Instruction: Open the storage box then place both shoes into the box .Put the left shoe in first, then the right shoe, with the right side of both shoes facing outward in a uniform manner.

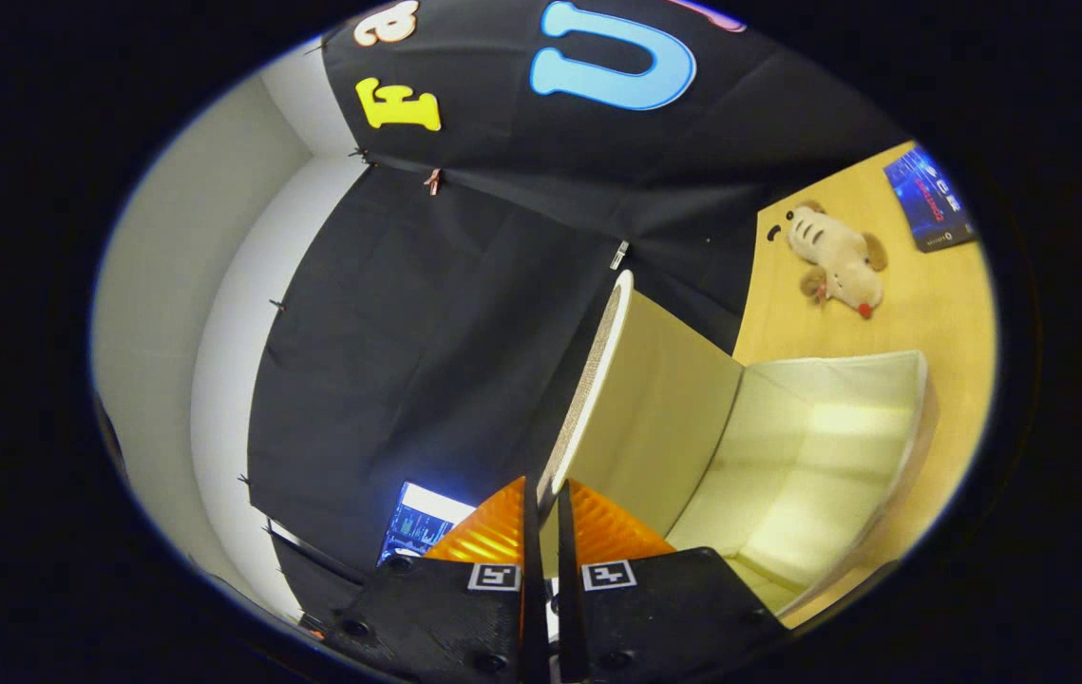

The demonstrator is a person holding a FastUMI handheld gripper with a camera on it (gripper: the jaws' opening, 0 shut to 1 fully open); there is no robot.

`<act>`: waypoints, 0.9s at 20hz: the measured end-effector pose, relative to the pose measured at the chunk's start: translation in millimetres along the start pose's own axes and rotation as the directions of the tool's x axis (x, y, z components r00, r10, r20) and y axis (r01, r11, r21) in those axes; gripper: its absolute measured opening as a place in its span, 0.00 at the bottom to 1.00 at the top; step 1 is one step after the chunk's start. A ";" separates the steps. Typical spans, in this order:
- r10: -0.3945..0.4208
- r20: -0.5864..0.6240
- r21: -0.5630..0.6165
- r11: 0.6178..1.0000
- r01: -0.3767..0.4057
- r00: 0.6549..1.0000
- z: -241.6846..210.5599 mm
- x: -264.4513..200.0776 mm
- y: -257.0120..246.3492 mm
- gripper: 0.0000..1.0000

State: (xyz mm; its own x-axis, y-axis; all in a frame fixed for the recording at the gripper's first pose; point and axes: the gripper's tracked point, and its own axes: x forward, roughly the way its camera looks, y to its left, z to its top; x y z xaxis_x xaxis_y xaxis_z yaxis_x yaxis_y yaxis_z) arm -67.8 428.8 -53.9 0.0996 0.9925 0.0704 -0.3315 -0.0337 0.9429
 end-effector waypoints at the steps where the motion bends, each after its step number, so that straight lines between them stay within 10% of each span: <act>1: -0.011 -0.002 -0.008 1.000 0.011 1.000 -1.9 11.9 3.9 0.09; 7: -0.057 -0.026 -0.065 0.996 0.055 0.998 -20.7 59.9 13.7 0.11; 18: -0.140 -0.008 -0.231 0.964 0.134 0.990 -39.4 57.5 6.3 0.98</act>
State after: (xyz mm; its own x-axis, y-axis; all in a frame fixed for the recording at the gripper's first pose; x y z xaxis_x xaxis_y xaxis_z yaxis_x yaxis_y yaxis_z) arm -101.1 490.3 -56.7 0.1370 0.9884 -0.0651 -0.5226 0.1279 0.8429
